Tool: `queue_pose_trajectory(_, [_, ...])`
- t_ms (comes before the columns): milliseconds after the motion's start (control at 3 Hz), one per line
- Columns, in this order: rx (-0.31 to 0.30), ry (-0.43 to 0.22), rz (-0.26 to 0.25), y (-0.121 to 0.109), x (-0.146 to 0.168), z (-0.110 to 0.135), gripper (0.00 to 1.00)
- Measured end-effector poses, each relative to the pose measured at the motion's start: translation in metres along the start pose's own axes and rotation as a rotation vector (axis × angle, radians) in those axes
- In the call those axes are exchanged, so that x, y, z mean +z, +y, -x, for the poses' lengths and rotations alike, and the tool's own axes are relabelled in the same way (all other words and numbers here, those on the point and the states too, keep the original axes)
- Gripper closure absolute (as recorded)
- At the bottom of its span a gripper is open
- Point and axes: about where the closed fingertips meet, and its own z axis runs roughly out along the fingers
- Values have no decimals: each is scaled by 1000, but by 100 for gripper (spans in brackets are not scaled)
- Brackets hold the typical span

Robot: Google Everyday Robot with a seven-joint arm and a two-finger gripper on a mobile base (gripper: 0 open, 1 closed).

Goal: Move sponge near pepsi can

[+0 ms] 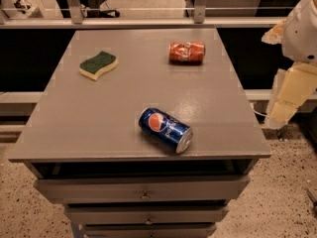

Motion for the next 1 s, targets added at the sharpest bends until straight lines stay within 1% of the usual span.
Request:
queue_pose_trajectory(333, [-122, -72, -13, -29, 24, 48, 0])
queue_pose_trajectory(667, [-276, -211, -18, -69, 61, 133, 0])
queue_pose_trajectory(1000, [-276, -211, -18, -69, 61, 133, 0])
